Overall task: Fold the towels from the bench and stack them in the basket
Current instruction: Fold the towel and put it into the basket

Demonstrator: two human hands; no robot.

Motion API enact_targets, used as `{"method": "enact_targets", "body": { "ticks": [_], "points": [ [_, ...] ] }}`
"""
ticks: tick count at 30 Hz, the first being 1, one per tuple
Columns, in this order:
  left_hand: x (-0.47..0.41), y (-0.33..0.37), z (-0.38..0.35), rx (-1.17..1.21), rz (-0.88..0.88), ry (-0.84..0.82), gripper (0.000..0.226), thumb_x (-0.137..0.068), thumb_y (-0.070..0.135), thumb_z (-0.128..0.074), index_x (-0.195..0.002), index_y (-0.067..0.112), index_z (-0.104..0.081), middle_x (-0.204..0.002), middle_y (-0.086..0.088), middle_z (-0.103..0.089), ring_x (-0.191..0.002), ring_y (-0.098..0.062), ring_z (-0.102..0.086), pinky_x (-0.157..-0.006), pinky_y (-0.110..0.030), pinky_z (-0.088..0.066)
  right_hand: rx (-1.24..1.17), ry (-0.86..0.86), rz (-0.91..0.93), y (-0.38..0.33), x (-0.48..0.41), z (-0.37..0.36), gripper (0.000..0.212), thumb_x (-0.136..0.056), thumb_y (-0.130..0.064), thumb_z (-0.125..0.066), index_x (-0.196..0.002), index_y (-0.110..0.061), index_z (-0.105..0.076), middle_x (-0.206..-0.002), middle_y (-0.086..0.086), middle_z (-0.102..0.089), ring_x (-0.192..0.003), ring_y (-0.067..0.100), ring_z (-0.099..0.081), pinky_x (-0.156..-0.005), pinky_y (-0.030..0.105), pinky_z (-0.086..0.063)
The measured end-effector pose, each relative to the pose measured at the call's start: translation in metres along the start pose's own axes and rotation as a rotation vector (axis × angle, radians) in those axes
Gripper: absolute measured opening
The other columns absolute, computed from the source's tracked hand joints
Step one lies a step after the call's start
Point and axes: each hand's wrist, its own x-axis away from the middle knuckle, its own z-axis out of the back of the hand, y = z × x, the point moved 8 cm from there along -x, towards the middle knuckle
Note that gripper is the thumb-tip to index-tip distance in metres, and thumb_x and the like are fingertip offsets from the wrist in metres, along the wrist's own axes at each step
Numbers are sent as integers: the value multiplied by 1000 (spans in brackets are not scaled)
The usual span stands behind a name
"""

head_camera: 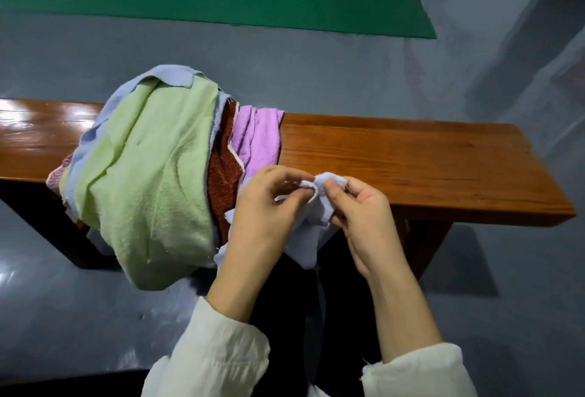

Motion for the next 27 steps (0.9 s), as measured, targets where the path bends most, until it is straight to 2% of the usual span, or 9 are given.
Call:
{"method": "enact_targets", "body": {
  "ticks": [2, 5, 7, 12, 16, 21, 24, 25, 27],
  "points": [
    [0, 3, 5, -82, -62, 50, 18, -76, -1, -72, -77, 17, -71, -81, 6, -66, -72, -2, -61, -73, -14, -47, -31, -35, -15, 2, 2, -3, 15, -91, -12, -56, -89, -11, -71, -93, 10, -71, -88, 22, -63, -78, 30, -52],
    [3, 5, 7, -252, -135, 99, 4, -77, 17, -74, -76, 15, -71, -69, 16, -58, -69, -4, -53, -69, -22, -43, -17, -82, -22, 3, 3, -7, 23, -86, -21, -57, -96, -6, -72, -99, 17, -71, -91, 25, -62, -82, 35, -50],
    [5, 10, 10, -342, -173, 147, 13, -76, 29, -70, -74, 15, -69, -66, 22, -52, -72, -5, -49, -68, -18, -37, -13, -114, -24, 4, 4, -9, 31, -87, -24, -55, -102, 0, -70, -102, 19, -70, -91, 24, -64, -79, 30, -53],
    [5, 19, -1, -317, -299, 65, 9, -82, 14, -65, -82, 6, -66, -79, -3, -64, -76, -7, -53, -72, -10, -36, -26, -170, -64, 7, 4, -13, 28, -96, -24, -44, -93, -12, -69, -81, 1, -72, -74, 7, -67, -62, 16, -52],
    [5, 19, -9, -301, -325, 4, 7, -82, 9, -63, -85, 4, -67, -84, -5, -63, -79, -8, -53, -72, -10, -36, -41, -182, -91, 8, 5, -14, 30, -99, -23, -40, -89, -12, -66, -69, -6, -70, -63, 0, -64, -54, 11, -47],
    [6, 16, -6, -286, -255, 29, 4, -83, 15, -70, -83, 12, -67, -79, 4, -65, -73, -8, -57, -70, -22, -44, -49, -200, -75, 6, 10, -13, 39, -84, -40, -48, -92, -8, -68, -78, 2, -69, -69, 5, -64, -60, 14, -49],
    [5, 10, -6, -337, -166, 39, 13, -84, 26, -69, -81, 16, -61, -70, 9, -61, -67, -8, -54, -66, -29, -44, 14, -190, -20, 4, 11, -14, 39, -82, -33, -54, -98, 0, -68, -88, 9, -67, -82, 14, -60, -74, 24, -47],
    [4, 7, -6, -373, -134, 42, 18, -84, 31, -69, -82, 17, -58, -65, 9, -58, -62, -7, -50, -62, -29, -41, 8, -175, -27, 7, 10, -12, 36, -85, -31, -53, -99, -2, -69, -91, 10, -68, -86, 18, -60, -78, 27, -47],
    [3, 0, -7, -392, -97, 16, 26, -83, 39, -68, -83, 19, -53, -58, 8, -51, -56, -5, -46, -56, -24, -34, -30, -126, -59, 13, 8, -8, 29, -93, -28, -47, -96, -10, -70, -90, 7, -71, -86, 18, -62, -75, 25, -50]
  ]
}}
